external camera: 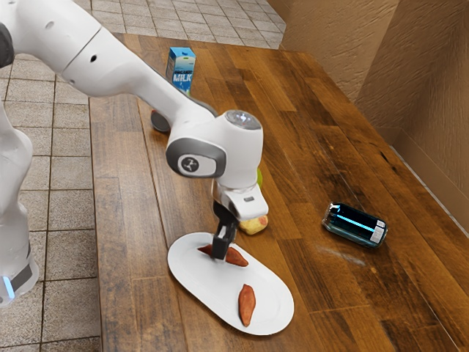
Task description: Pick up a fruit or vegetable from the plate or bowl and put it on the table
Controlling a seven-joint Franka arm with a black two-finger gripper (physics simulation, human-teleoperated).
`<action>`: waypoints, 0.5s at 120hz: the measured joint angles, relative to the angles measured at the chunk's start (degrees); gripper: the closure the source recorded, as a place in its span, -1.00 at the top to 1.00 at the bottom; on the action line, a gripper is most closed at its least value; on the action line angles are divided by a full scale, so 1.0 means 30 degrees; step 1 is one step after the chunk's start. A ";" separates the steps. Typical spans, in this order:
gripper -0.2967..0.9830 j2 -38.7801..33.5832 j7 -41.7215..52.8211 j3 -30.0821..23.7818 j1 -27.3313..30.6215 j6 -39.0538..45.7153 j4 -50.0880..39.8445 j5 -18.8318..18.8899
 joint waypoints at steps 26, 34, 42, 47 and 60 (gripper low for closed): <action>-0.24 -0.0083 -0.0220 -0.0017 -0.0061 0.0137 0.0058 0.0081; -0.26 -0.0422 -0.0293 0.0015 -0.0074 0.0162 0.0227 0.0379; -0.26 -0.1311 -0.0351 0.0722 0.0015 0.0142 0.0213 0.0989; -0.27 -0.1615 -0.0355 0.1865 0.0402 0.0020 0.0214 0.1556; -0.28 -0.1845 -0.0383 0.3774 0.2898 -0.0668 -0.0074 0.2659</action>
